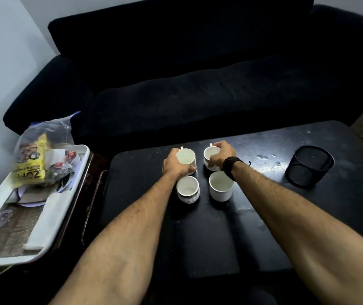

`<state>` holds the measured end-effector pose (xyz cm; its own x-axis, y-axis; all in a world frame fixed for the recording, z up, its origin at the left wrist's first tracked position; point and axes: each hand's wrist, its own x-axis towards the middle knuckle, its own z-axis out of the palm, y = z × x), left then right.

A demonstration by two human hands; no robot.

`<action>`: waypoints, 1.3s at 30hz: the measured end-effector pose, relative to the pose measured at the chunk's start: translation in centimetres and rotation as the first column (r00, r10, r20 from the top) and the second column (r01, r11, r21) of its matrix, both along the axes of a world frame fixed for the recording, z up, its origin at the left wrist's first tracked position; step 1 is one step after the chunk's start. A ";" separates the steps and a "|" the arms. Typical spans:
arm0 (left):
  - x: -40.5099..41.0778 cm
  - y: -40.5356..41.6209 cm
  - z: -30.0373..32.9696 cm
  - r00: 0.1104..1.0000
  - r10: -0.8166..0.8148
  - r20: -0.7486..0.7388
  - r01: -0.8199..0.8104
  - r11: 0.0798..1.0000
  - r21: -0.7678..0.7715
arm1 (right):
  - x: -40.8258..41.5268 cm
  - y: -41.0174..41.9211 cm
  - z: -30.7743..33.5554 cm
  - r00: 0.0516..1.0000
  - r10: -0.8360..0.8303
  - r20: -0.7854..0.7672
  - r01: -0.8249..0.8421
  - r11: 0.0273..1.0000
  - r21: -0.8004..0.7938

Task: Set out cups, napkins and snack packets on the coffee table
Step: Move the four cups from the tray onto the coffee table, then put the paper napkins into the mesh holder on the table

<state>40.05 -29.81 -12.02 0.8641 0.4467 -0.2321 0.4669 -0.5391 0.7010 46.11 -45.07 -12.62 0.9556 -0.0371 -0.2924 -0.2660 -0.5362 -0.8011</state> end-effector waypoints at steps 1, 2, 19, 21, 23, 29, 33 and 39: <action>0.0 0.1 -0.1 1.000 -0.003 -0.001 0.003 1.000 -0.003 | 0.0 0.1 -0.1 1.000 0.004 -0.003 -0.004 1.000 -0.005; 0.0 0.1 -0.1 1.000 -0.005 -0.002 0.005 1.000 -0.004 | 0.1 0.1 -0.2 1.000 0.003 -0.004 -0.003 1.000 -0.007; -1.1 2.5 1.4 0.997 0.071 0.039 -0.069 0.997 -0.047 | -2.7 1.6 4.2 0.852 0.300 0.429 -0.178 0.936 -0.302; -2.1 3.7 2.4 0.997 0.068 0.040 -0.068 0.998 -0.011 | -3.7 3.1 5.5 0.802 0.395 0.448 -0.248 0.903 -0.352; -3.7 5.1 3.5 0.997 0.075 0.034 -0.075 0.997 0.022 | -5.3 5.1 6.8 0.745 0.484 0.459 -0.317 0.862 -0.394; -11.5 11.7 5.8 0.993 0.117 0.012 -0.117 0.970 0.213 | -11.5 13.5 8.6 0.608 0.703 0.368 -0.534 0.705 -0.466; -18.3 16.7 6.5 0.985 0.171 0.002 -0.163 0.936 0.313 | -15.9 19.3 8.5 0.552 0.802 0.229 -0.666 0.589 -0.457; -25.7 22.8 5.9 0.967 0.248 -0.050 -0.202 0.875 0.440 | -20.9 26.1 8.1 0.466 0.878 0.109 -0.763 0.461 -0.453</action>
